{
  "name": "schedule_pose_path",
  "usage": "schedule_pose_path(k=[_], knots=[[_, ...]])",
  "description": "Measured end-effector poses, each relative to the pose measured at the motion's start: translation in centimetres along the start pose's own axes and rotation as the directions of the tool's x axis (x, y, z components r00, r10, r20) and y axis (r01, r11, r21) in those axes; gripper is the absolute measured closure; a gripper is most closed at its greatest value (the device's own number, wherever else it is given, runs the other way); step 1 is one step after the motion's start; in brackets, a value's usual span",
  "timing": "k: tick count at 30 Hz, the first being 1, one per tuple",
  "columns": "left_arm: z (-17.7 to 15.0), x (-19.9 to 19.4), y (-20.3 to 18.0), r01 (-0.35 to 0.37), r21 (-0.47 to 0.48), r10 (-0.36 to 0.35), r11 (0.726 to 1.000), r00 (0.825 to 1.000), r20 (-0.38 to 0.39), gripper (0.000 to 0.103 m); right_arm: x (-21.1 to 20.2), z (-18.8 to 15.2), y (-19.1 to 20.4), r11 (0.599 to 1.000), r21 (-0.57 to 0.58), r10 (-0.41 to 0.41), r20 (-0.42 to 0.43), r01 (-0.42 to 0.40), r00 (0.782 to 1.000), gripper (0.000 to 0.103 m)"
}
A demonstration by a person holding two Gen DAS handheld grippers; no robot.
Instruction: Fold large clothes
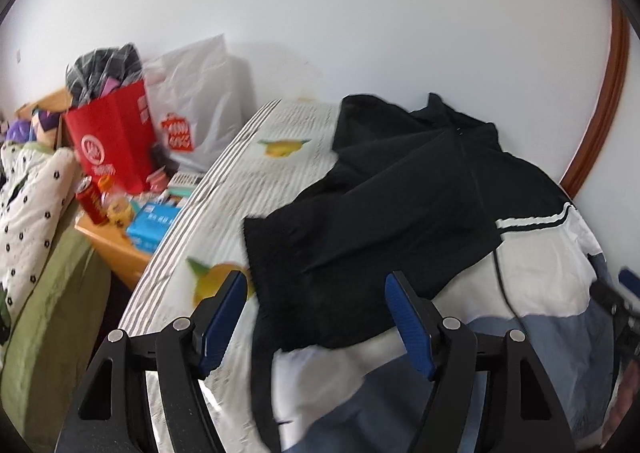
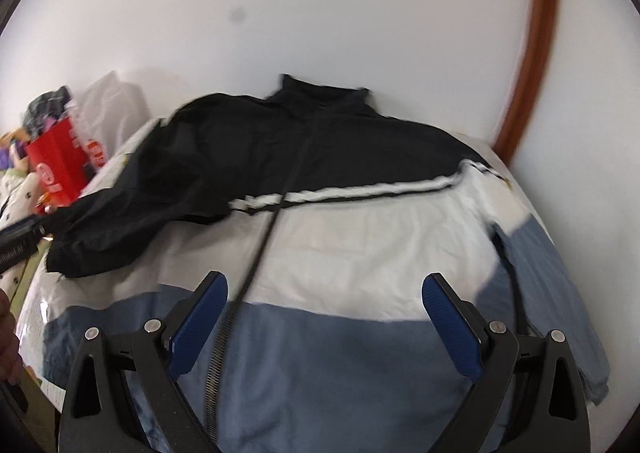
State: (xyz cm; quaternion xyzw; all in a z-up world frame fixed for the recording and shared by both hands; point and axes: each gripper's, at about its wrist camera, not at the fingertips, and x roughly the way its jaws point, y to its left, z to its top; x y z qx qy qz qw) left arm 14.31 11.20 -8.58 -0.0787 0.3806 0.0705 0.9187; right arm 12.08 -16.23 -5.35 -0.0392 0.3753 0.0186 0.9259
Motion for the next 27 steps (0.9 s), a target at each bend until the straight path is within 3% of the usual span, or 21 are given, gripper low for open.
schedule_pose_path(k=[2, 9, 16, 20, 21, 23, 24, 26, 27], knots=[[-0.9, 0.4, 1.8, -0.004, -0.024, 0.003, 1.0, 1.0, -0.016, 0.034, 0.5, 1.0, 2.1, 0.999, -0.041, 0.035, 0.013, -0.035, 0.999, 0.013], [-3.2, 1.8, 5.3, 0.04, -0.085, -0.044, 0.996, 0.998, -0.053, 0.033, 3.9, 4.2, 9.0, 0.979, -0.113, 0.172, 0.006, -0.171, 0.985, 0.012], [-4.1, 3.6, 6.4, 0.098, -0.115, -0.107, 0.989, 0.991, -0.079, 0.034, 9.1, 7.2, 13.3, 0.967, -0.181, 0.178, -0.03, -0.18, 0.984, 0.012], [-4.1, 3.9, 6.1, 0.186, -0.101, -0.195, 0.977, 0.976, -0.091, 0.034, 12.0, 8.0, 14.2, 0.967, -0.202, 0.148, -0.056, -0.156, 0.987, 0.013], [-4.1, 3.9, 5.9, 0.211, -0.096, -0.22, 0.973, 0.971, -0.095, 0.034, 12.5, 8.1, 14.2, 0.966, -0.195, 0.16, -0.065, -0.17, 0.985, 0.016], [-4.3, 3.9, 5.5, 0.238, -0.085, -0.247, 0.967, 0.962, -0.115, 0.034, 13.6, 8.3, 14.4, 0.963, -0.186, 0.18, -0.096, -0.195, 0.979, 0.036], [-4.4, 4.0, 5.2, 0.235, -0.077, -0.243, 0.969, 0.962, -0.126, 0.034, 14.2, 8.4, 14.6, 0.96, -0.188, 0.19, -0.112, -0.209, 0.975, 0.048], [-4.7, 4.2, 4.9, 0.211, -0.055, -0.216, 0.976, 0.967, -0.136, 0.034, 14.5, 8.5, 14.7, 0.959, -0.193, 0.19, -0.106, -0.207, 0.976, 0.056], [-4.8, 4.4, 4.7, 0.182, -0.041, -0.186, 0.982, 0.972, -0.142, 0.034, 14.5, 8.6, 14.7, 0.958, -0.199, 0.191, -0.094, -0.207, 0.977, 0.069]])
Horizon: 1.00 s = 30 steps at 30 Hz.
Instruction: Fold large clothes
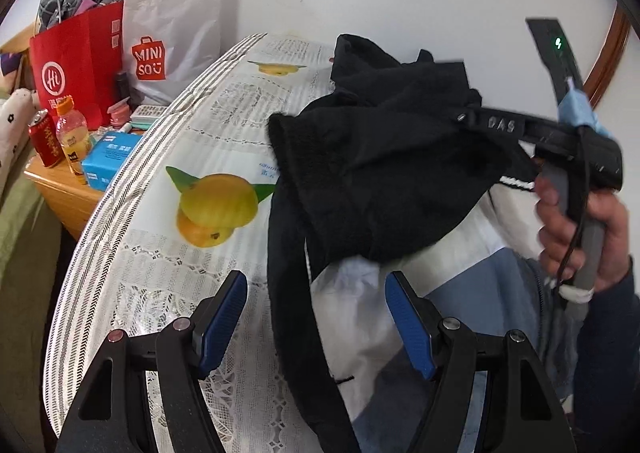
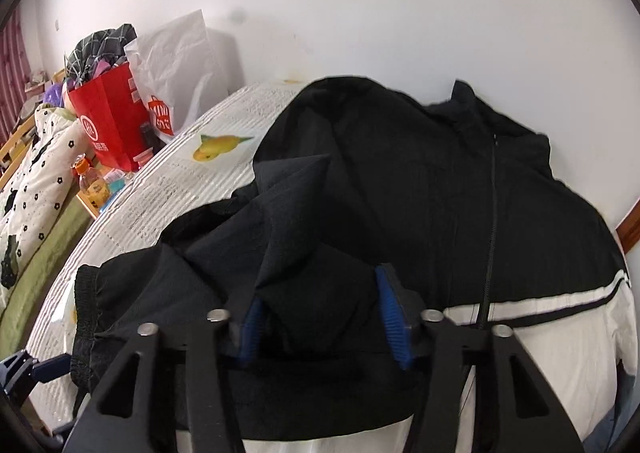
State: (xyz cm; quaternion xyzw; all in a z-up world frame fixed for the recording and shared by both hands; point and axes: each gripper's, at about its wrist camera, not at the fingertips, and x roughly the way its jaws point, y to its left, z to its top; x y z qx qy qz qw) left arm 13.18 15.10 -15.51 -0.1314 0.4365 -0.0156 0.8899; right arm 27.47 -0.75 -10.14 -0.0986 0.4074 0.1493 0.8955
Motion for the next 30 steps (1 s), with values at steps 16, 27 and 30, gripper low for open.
schedule_pose_path(k=[16, 27, 30], knots=[[0.9, 1.5, -0.8, -0.155, 0.007, 0.155, 0.988, 0.988, -0.02, 0.034, -1.7, -0.3, -14.9, 0.953, 0.288, -0.103, 0.009, 0.096, 0.995, 0.072], [3.5, 1.3, -1.5, -0.198, 0.038, 0.197, 0.979, 0.98, 0.02, 0.034, -7.2, -4.4, -11.3, 0.978, 0.164, -0.139, 0.058, 0.128, 0.989, 0.032], [4.5, 1.5, -1.6, -0.219, 0.052, 0.217, 0.974, 0.976, 0.032, 0.034, -7.2, -4.3, -8.9, 0.989, 0.121, -0.089, 0.069, 0.08, 0.994, 0.024]])
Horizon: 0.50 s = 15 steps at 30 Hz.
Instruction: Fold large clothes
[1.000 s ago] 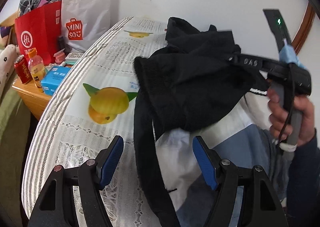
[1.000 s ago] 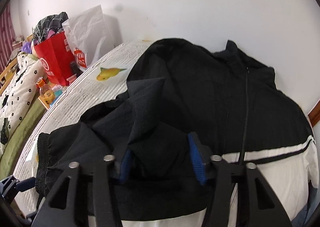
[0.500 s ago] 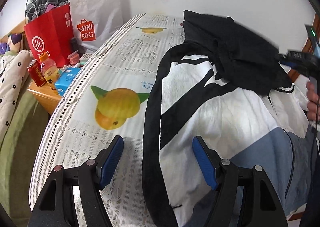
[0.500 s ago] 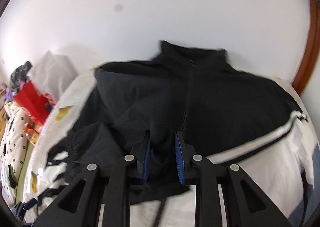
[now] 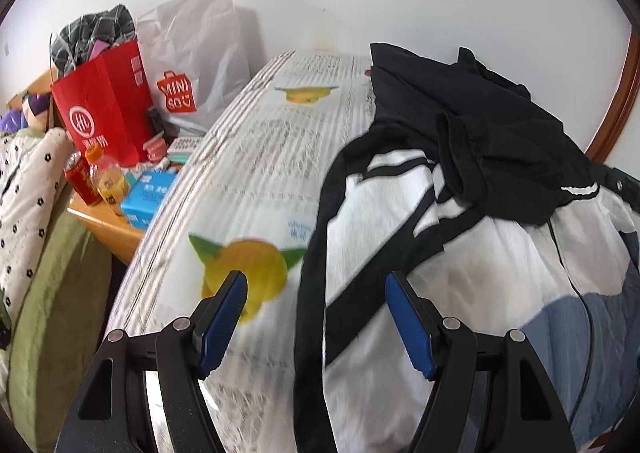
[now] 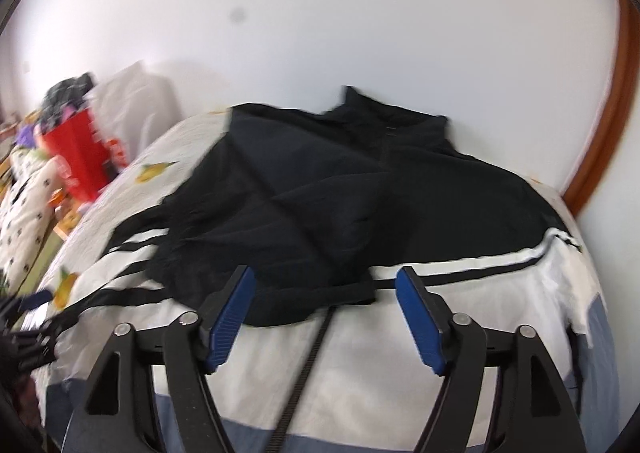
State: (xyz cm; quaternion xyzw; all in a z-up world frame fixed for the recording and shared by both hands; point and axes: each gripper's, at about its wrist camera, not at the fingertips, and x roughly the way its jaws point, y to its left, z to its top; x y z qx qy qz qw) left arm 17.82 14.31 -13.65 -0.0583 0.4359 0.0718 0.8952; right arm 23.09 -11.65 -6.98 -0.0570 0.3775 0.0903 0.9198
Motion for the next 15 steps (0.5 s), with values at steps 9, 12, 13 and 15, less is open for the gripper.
schedule_pose_path(k=[9, 12, 13, 15], knots=[[2.2, 1.9, 0.2, 0.005, 0.004, -0.005, 1.0, 1.0, -0.002, 0.034, 4.7, 0.1, 7.7, 0.978, -0.104, 0.168, -0.11, -0.18, 0.98, 0.021], [2.2, 2.8, 0.0, 0.01, 0.008, -0.009, 1.0, 1.0, -0.016, 0.034, 6.8, 0.5, 9.3, 0.975, -0.107, 0.18, -0.141, -0.195, 0.974, 0.021], [2.2, 3.0, 0.0, 0.014, 0.007, -0.014, 1.0, 1.0, -0.021, 0.034, 7.2, 0.6, 9.6, 0.974, -0.105, 0.184, -0.145, -0.2, 0.972, 0.021], [2.0, 3.5, 0.0, 0.028, 0.0, -0.028, 1.0, 0.999, -0.033, 0.033, 8.5, 0.8, 10.3, 0.975, -0.099, 0.183, -0.159, -0.2, 0.97, 0.021]])
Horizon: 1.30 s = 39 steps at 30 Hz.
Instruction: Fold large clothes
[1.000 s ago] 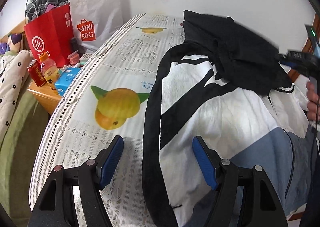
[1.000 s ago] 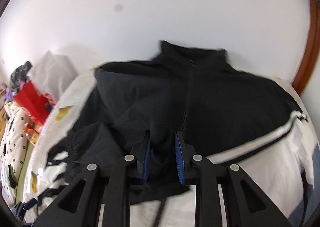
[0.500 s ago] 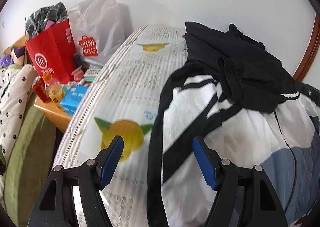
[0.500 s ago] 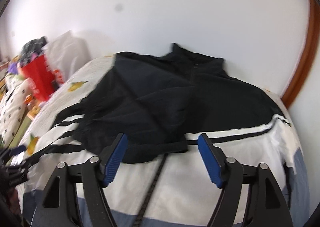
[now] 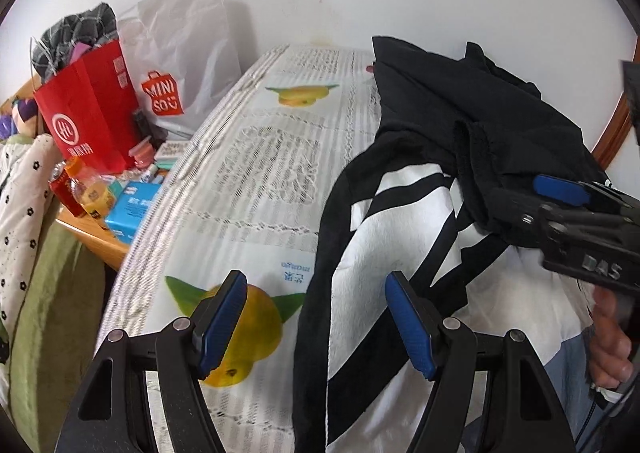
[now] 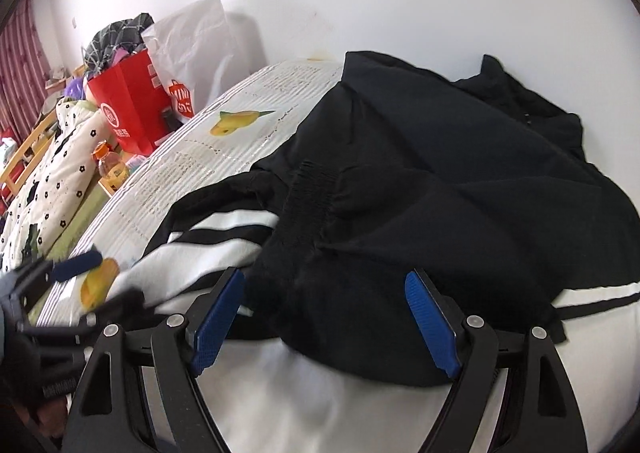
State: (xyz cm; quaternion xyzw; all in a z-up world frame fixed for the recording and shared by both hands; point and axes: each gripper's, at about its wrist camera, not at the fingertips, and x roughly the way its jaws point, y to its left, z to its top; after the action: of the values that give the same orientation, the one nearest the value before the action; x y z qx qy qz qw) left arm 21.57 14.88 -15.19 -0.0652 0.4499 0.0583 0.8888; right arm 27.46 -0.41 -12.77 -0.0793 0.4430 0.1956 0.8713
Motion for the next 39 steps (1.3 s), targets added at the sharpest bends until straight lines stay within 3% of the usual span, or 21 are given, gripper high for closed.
schedule_pose_path(k=[7, 12, 14, 18, 20, 23, 27, 31, 35, 39], knots=[[-0.4, 0.9, -0.2, 0.029, -0.007, -0.03, 1.0, 0.999, -0.021, 0.033, 3.4, -0.2, 0.5, 1.0, -0.013, -0.024, -0.074, 0.023, 0.997, 0.018], [-0.5, 1.0, -0.3, 0.028, -0.003, -0.028, 1.0, 0.999, -0.019, 0.033, 4.3, -0.7, 1.3, 0.997, -0.054, -0.068, -0.073, 0.064, 0.995, 0.014], [-0.5, 1.1, -0.4, 0.025, -0.001, -0.025, 1.0, 1.0, -0.018, 0.033, 4.2, -0.7, 0.9, 0.998, -0.036, -0.058, -0.068, 0.055, 0.996, 0.021], [-0.5, 1.1, -0.6, 0.007, 0.01, -0.007, 1.0, 1.0, -0.018, 0.032, 3.5, -0.4, 0.4, 0.999, -0.038, -0.032, -0.055, 0.03, 0.998, 0.064], [-0.5, 1.1, -0.7, -0.001, 0.012, 0.001, 1.0, 1.0, -0.019, 0.032, 3.2, 0.1, -0.3, 1.0, -0.019, -0.004, -0.062, 0.002, 0.998, 0.067], [-0.6, 0.9, -0.7, -0.011, 0.008, 0.011, 1.0, 1.0, -0.024, 0.032, 0.8, 1.0, -1.9, 1.0, 0.006, 0.006, -0.001, -0.006, 1.0, 0.068], [-0.6, 0.3, -0.5, -0.021, 0.003, 0.021, 1.0, 1.0, -0.023, 0.032, -5.1, 2.4, -5.9, 0.998, 0.064, 0.009, 0.158, -0.019, 0.987, 0.068], [-0.6, -0.2, -0.6, -0.037, 0.008, 0.037, 0.999, 0.999, -0.017, 0.032, -10.1, 3.0, -12.1, 0.986, 0.153, -0.105, 0.273, 0.064, 0.956, 0.068], [-0.4, -0.6, -0.9, -0.044, 0.004, 0.044, 0.999, 0.999, -0.009, 0.032, -12.6, 2.3, -19.1, 0.953, 0.278, -0.209, 0.299, 0.124, 0.931, 0.068], [-0.1, -1.0, -1.2, -0.048, -0.007, 0.048, 0.999, 0.999, 0.007, 0.032, -13.2, 0.7, -25.4, 0.915, 0.373, -0.261, 0.266, 0.15, 0.928, 0.068]])
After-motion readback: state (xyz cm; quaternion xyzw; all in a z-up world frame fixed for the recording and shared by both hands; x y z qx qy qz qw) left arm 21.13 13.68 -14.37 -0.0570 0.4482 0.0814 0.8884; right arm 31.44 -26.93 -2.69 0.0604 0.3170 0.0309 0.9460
